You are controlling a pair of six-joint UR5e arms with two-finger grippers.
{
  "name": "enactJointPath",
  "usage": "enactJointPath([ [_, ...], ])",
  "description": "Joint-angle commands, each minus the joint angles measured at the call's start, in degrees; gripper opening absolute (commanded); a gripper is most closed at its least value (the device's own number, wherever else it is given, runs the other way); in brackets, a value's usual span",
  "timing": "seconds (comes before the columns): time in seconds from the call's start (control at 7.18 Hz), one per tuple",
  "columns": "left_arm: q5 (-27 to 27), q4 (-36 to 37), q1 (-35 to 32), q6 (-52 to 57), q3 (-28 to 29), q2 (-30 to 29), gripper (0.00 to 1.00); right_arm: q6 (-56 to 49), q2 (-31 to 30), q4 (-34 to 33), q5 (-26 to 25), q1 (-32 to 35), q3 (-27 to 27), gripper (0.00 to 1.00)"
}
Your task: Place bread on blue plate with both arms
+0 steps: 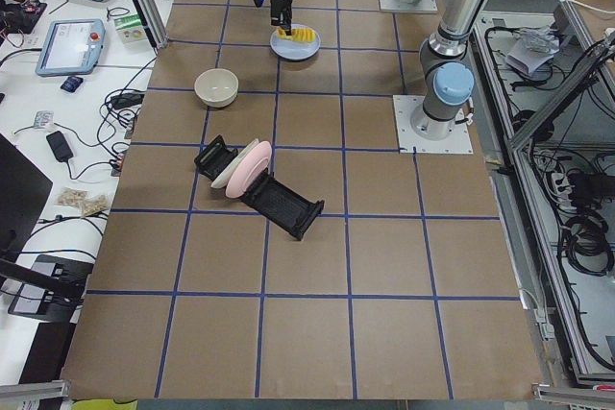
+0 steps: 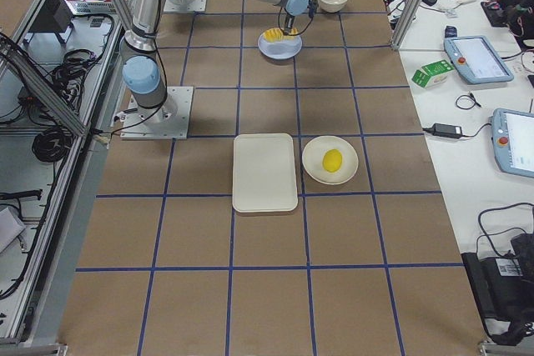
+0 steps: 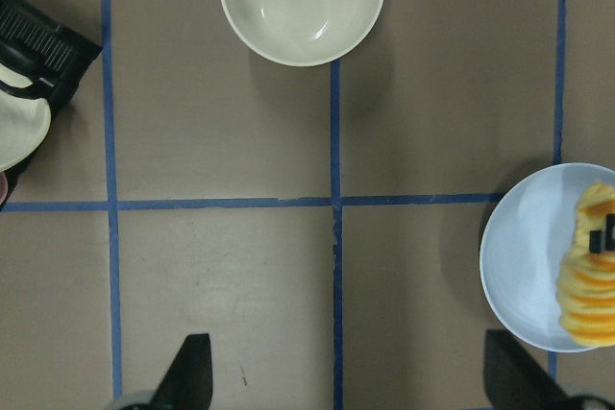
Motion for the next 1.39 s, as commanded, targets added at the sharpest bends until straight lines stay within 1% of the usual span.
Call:
enactJointPath([
  [0.0,0.8,1.4,-1.9,2.5,-1.2,0.2,1.00,-0.2,0.8,-3.2,0.0,0.4,2.1,0.81],
  [0.14,0.9,-1.5,-1.1,4.3,-0.9,0.6,1.00,-0.3,0.6,-3.9,0.0,0.3,2.3,0.94],
  [0.28,1.1,-5.9,0.4,4.3,0.2,0.9,1.00,-0.4,0.5,-4.0,0.1,0.3,2.3,1.00],
  [0.42,0.5,-6.3,1.8,4.4,0.4,1.1,1.00,-0.3,0.5,-3.9,0.5,0.2,2.2,1.00],
  [0.7,0.8,-6.0,1.9,4.2,0.2,1.0,1.00,-0.1,-0.7,-3.7,-0.2,0.1,1.5,1.00],
  [0.84,0.5,-5.9,1.9,4.2,-0.7,1.3,1.00,-0.9,-4.8,-3.0,-1.6,-1.5,1.5,1.00],
  [0.97,0.4,-5.8,1.9,4.2,-0.6,1.5,1.00,-5.7,-9.5,-2.8,-2.2,-4.1,2.0,1.00],
  [1.25,0.3,-5.3,1.9,3.8,-0.2,0.8,1.00,-11.8,-16.6,4.9,-2.2,-12.0,1.5,1.00],
])
